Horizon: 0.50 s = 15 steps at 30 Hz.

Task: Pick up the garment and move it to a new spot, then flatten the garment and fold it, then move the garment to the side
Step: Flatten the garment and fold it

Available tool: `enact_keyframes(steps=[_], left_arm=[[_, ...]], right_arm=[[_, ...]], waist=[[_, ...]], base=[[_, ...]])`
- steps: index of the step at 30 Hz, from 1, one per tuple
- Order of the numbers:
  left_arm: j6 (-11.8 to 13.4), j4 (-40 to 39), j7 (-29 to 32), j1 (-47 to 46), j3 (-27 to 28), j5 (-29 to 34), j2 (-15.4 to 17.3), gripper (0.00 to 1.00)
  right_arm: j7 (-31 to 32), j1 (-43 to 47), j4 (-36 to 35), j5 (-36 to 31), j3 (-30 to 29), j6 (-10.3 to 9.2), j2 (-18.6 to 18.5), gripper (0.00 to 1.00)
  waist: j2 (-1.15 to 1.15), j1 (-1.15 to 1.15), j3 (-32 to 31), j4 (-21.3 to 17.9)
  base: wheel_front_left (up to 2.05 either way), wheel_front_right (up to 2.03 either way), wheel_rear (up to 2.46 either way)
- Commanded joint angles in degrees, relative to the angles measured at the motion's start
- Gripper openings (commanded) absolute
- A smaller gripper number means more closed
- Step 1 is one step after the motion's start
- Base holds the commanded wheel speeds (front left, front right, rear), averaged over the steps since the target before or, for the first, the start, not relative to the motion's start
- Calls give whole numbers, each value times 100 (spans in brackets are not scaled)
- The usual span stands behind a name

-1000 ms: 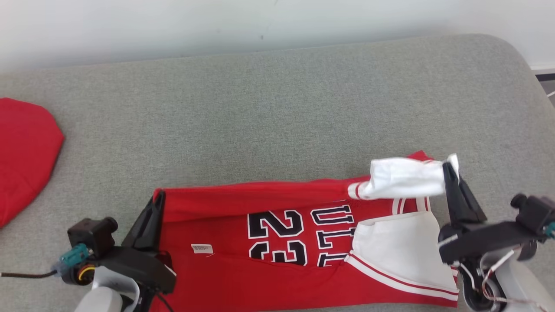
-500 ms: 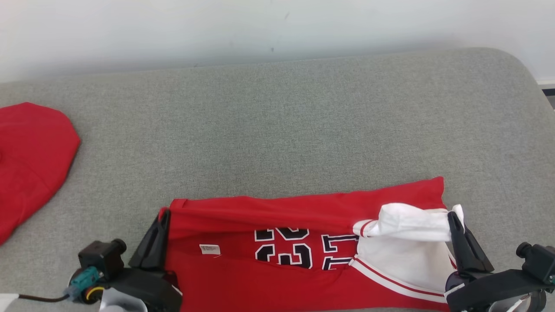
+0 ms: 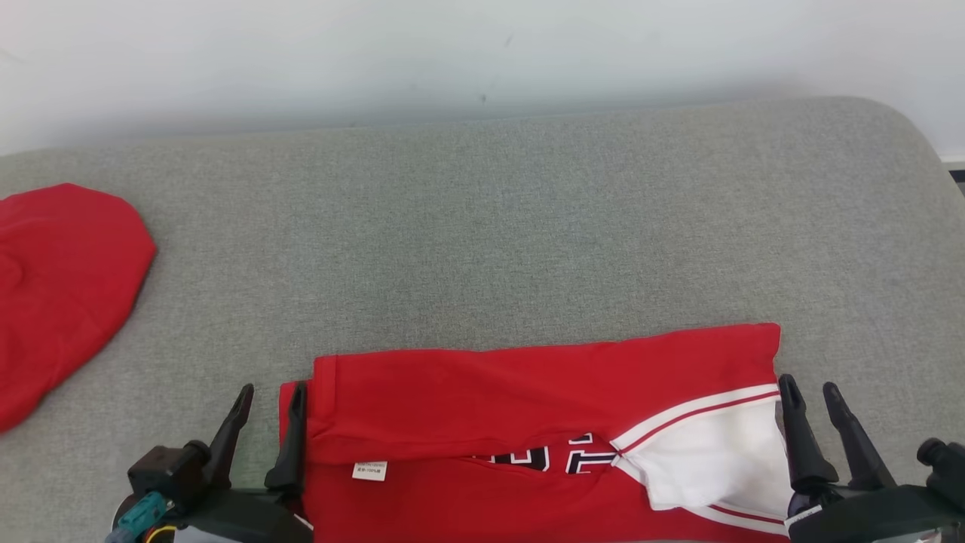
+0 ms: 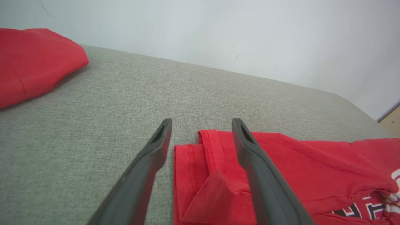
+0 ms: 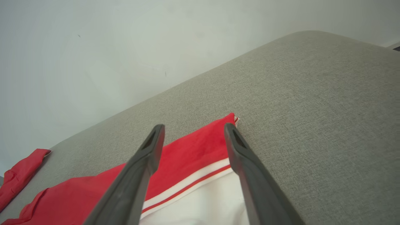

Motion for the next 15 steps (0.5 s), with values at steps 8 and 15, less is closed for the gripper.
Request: enact_keyframes(steps=[8,15], left_arm=[[149,-357,-54,355,274,188,-28,100],[327,-835,-57,642,615,580,-146,100]], right_arm=[[92,150,-112,-307,-422,-3,166,100],[456,37,271,-816,-835,-3,343,100]], waist=[[0,0,-92,61],[0,0,-142,131]], base=[[0,0,0],[0,0,0]])
